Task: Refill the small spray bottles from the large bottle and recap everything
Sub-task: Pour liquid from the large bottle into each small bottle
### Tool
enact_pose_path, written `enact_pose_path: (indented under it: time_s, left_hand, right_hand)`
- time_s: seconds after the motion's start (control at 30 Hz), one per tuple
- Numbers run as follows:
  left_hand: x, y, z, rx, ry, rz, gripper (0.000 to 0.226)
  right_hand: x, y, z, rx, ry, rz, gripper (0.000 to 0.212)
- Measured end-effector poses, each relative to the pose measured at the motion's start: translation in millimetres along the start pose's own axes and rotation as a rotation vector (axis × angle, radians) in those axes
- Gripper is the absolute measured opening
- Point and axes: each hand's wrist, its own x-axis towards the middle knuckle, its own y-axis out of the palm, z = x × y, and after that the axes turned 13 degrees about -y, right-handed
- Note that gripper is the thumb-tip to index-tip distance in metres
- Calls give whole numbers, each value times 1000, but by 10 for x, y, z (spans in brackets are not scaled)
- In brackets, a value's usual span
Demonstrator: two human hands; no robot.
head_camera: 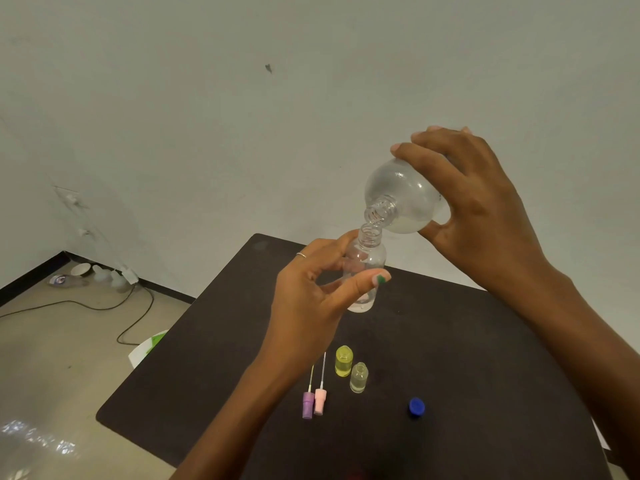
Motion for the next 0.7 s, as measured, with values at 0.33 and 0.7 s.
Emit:
enact_pose_path:
  time_s: [0.33, 0.7]
  left_hand:
    - [0, 2, 8, -7, -8, 3, 35]
    - [-10, 0, -24, -33, -21, 13, 35]
  right_hand:
    - [-8, 9, -5, 6, -9, -6, 67]
    - [-8, 2, 0, 2, -9, -4, 68]
